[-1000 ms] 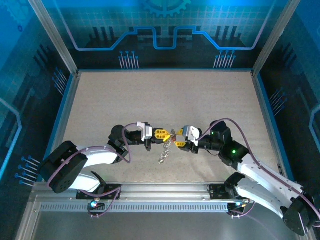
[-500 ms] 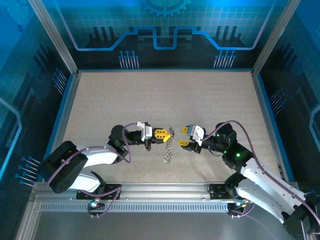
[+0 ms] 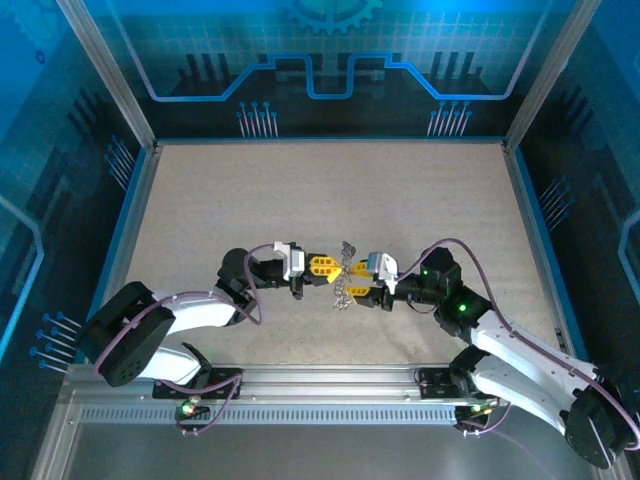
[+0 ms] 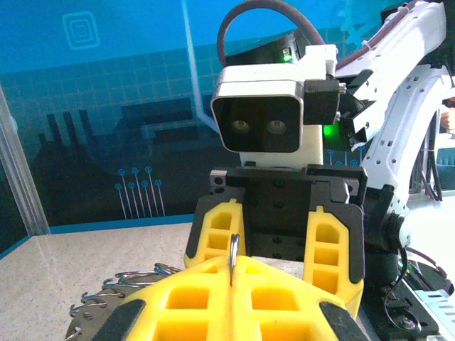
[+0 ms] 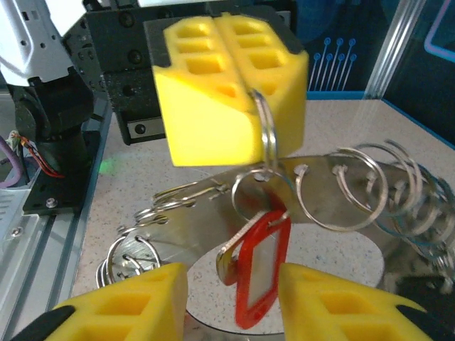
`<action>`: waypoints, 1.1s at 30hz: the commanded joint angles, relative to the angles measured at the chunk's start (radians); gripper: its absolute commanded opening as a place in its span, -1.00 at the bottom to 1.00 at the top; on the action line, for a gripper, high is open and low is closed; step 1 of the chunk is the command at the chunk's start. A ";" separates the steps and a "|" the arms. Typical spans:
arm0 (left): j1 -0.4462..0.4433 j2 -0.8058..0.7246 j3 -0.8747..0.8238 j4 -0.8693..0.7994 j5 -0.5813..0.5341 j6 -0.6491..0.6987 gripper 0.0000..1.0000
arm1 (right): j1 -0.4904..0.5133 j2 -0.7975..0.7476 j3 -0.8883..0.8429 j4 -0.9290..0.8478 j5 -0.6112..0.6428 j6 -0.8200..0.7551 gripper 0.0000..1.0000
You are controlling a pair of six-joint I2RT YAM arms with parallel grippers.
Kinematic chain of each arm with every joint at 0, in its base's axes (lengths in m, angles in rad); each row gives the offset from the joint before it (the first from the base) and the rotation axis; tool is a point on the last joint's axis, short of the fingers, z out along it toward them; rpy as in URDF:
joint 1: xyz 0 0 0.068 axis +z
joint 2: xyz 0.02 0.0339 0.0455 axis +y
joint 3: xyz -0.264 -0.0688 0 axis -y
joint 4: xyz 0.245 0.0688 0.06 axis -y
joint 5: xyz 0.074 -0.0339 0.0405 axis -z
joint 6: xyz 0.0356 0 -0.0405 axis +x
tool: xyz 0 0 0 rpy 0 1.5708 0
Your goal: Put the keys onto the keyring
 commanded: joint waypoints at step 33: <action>0.000 0.088 -0.001 0.048 0.013 0.073 -1.00 | 0.044 -0.026 0.291 -0.534 0.386 -0.285 -1.00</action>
